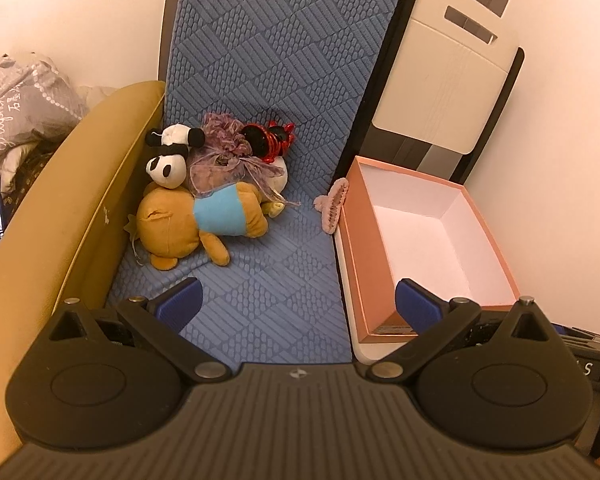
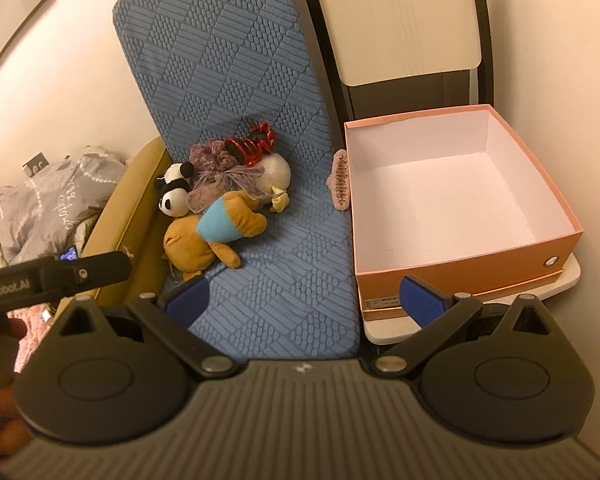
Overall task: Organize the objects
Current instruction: 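Move both tools toward the plush toy pile on the chair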
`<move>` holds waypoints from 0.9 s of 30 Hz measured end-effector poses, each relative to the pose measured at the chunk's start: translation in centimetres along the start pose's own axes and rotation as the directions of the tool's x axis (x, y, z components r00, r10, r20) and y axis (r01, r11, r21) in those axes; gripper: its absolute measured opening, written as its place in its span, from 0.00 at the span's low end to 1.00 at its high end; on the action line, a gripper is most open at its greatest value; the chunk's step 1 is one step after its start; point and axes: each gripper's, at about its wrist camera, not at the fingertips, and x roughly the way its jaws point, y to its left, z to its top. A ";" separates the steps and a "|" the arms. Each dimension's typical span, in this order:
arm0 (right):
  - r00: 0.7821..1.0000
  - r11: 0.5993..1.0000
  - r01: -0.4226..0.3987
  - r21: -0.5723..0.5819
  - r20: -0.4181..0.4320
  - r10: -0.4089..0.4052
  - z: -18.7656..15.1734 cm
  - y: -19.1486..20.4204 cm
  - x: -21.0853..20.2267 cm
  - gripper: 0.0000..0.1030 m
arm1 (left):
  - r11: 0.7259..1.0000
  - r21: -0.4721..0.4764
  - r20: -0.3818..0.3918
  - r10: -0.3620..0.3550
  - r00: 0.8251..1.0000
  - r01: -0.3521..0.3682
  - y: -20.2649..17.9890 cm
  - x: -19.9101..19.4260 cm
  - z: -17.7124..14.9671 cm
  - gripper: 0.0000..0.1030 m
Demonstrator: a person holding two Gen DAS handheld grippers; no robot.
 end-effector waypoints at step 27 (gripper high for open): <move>0.994 0.993 -0.113 0.038 0.009 0.113 7.2 2.4 13.7 0.97 | 0.994 -0.017 -0.045 0.110 0.993 -0.111 7.0 13.7 7.1 1.00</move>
